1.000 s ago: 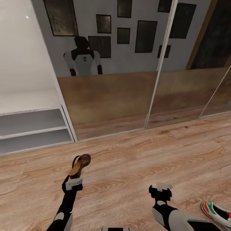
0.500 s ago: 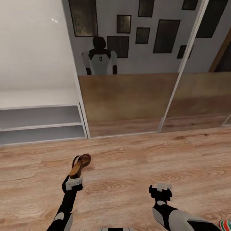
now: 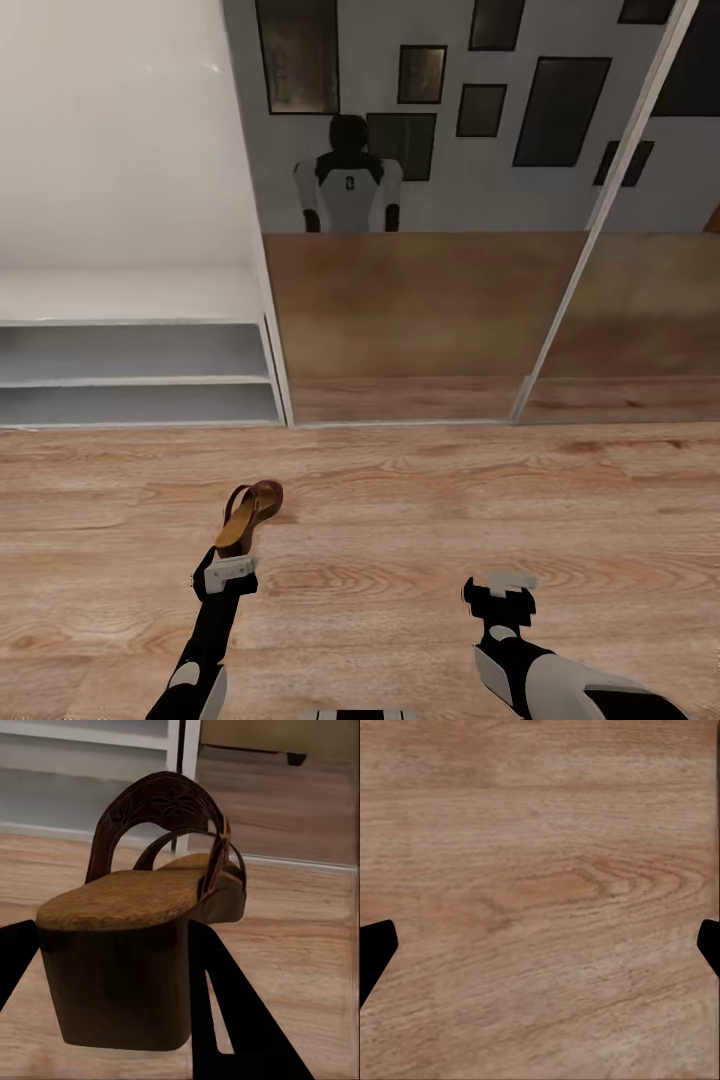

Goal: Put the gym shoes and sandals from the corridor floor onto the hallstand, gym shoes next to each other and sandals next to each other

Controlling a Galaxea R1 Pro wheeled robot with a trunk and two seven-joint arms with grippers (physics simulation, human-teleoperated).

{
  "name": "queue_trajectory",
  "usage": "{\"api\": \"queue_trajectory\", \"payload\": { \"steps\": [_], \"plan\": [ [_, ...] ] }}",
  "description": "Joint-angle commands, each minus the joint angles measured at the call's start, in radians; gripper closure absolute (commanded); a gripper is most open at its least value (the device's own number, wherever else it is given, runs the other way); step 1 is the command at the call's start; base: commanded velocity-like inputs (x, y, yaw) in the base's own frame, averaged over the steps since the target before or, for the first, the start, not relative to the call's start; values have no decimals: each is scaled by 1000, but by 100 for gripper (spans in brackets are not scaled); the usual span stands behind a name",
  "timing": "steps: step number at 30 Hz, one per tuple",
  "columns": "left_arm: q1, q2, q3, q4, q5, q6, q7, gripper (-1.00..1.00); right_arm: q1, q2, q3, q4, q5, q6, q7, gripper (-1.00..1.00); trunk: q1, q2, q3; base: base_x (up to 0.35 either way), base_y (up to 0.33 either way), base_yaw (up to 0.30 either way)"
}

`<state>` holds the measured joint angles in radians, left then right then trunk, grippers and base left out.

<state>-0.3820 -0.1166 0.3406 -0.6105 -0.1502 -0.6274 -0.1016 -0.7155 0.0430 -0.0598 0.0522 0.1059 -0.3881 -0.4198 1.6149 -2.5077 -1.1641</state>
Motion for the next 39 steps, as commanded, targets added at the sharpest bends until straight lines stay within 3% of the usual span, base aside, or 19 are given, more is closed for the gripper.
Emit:
{"api": "queue_trajectory", "payload": {
  "steps": [1, 16, 39],
  "plan": [
    [0, 0, 0, 0, 0, 0, 0, 100, 0, 0, 0, 0, 0, 0, 0, -100, 0, 0, 0, 0, -336, 31],
    [0, 0, 0, -1, 0, 0, 0, 100, 0, 0, -1, 0, 0, 0, 1, -100, 0, 0, 0, 0, -312, 174],
    [0, 0, 0, -2, 0, 0, 0, 100, 1, 0, -1, 0, 0, 0, 1, -100, 0, 0, 0, -10, -24, 290]
  ]
}}
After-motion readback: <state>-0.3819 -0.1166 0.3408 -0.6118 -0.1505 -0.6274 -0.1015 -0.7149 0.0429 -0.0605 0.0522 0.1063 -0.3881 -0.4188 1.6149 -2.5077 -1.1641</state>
